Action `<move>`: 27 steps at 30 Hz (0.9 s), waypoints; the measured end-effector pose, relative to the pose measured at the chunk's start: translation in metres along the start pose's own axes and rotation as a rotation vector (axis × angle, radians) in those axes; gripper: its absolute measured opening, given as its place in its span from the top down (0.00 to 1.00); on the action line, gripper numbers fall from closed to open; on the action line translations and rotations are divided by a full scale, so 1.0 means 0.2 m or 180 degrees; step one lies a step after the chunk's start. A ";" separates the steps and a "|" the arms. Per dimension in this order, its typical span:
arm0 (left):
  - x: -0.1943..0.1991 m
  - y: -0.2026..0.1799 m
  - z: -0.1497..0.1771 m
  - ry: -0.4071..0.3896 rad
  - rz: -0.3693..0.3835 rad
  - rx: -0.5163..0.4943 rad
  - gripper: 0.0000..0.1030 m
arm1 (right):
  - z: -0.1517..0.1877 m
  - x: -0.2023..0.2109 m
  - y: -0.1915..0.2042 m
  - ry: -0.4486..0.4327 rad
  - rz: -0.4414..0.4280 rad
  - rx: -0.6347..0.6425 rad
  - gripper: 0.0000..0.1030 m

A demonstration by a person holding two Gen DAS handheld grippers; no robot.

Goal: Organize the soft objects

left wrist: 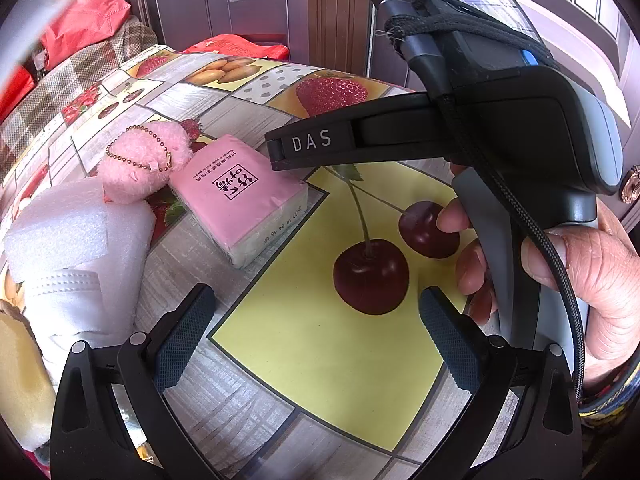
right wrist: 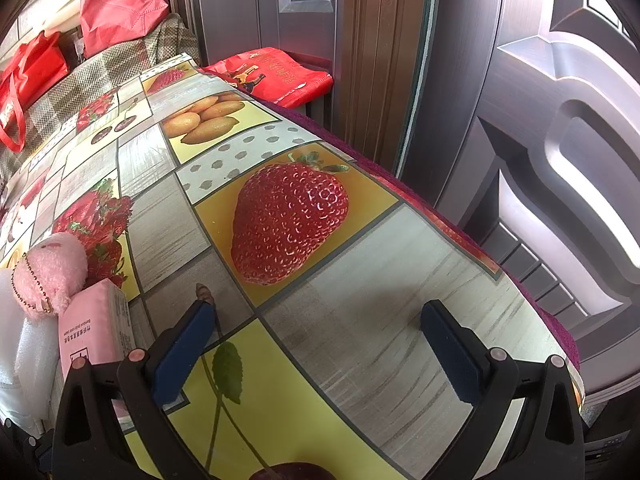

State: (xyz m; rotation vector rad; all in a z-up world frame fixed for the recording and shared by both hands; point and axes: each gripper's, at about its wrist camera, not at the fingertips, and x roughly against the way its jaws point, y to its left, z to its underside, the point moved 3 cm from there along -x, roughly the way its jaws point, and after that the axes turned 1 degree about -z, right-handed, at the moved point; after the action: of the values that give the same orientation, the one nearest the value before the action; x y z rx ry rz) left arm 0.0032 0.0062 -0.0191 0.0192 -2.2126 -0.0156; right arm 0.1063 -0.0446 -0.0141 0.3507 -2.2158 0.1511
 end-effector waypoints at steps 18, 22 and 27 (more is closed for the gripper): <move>0.00 0.00 0.00 -0.0001 -0.0001 0.0000 0.01 | 0.00 0.00 0.00 -0.0002 -0.0007 -0.0005 0.00; 0.00 0.00 0.00 -0.0001 0.0000 0.0002 0.01 | 0.00 0.00 0.01 -0.0006 -0.0011 -0.0003 0.00; 0.00 0.00 0.00 -0.0002 0.0000 0.0002 0.01 | 0.00 0.00 0.02 -0.0009 -0.0014 -0.0006 0.00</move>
State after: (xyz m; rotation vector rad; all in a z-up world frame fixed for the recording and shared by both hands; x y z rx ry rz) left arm 0.0035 0.0064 -0.0193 0.0196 -2.2131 -0.0150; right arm 0.1052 -0.0404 -0.0132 0.3551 -2.2178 0.1461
